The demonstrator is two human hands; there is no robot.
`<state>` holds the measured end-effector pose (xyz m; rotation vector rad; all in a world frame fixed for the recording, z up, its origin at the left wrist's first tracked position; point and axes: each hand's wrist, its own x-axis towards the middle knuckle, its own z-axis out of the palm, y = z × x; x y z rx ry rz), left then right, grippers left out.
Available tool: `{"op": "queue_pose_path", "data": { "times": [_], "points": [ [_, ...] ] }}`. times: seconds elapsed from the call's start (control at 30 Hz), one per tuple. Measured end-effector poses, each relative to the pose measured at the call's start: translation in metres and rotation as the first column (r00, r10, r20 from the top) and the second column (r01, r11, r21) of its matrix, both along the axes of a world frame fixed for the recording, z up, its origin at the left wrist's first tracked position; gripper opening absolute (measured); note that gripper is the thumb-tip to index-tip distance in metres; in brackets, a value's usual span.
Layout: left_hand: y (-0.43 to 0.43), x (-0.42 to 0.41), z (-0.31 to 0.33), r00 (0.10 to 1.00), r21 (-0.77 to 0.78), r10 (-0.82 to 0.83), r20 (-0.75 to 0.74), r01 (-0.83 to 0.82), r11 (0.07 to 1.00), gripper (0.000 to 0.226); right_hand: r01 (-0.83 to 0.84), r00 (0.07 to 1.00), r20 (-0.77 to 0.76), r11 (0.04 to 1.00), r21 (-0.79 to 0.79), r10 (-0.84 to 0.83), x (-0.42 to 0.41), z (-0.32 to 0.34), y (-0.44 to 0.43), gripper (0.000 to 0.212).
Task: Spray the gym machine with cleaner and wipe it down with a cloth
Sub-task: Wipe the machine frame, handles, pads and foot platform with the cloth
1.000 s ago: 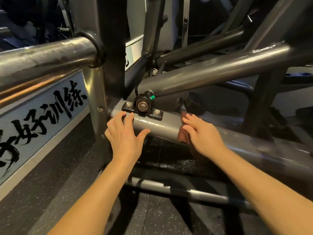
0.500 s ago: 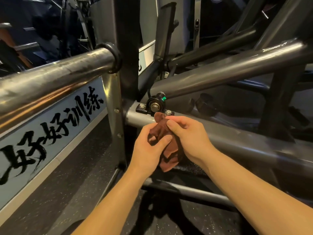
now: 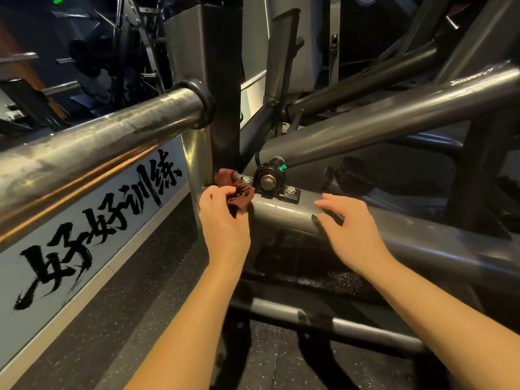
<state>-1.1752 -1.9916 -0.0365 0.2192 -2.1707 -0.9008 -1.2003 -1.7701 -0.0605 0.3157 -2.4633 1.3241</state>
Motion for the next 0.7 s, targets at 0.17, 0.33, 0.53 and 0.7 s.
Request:
{"op": "queue_pose_path", "data": {
  "times": [0.17, 0.33, 0.53, 0.7],
  "points": [
    [0.012, -0.02, -0.027, 0.99, -0.27, 0.111, 0.087, -0.084, 0.959, 0.045, -0.01, 0.997, 0.077, 0.971, 0.237, -0.009, 0.0, -0.012, 0.016, 0.034],
    [0.053, -0.007, -0.046, 0.993, -0.432, -0.075, 0.089, 0.106, 0.896, 0.059, 0.011, 0.997, 0.066, 0.965, 0.261, -0.029, 0.001, -0.01, 0.016, 0.034],
    [0.002, -0.015, -0.034, 0.998, -0.409, 0.029, 0.047, -0.007, 0.912, 0.035, -0.023, 0.998, 0.065, 0.97, 0.241, 0.007, 0.004, -0.01, 0.021, 0.038],
    [0.038, -0.004, -0.041, 0.996, -0.402, 0.005, 0.089, 0.031, 0.915, 0.044, -0.047, 0.997, 0.071, 0.969, 0.244, 0.03, 0.003, -0.011, 0.023, 0.04]
  ]
}}
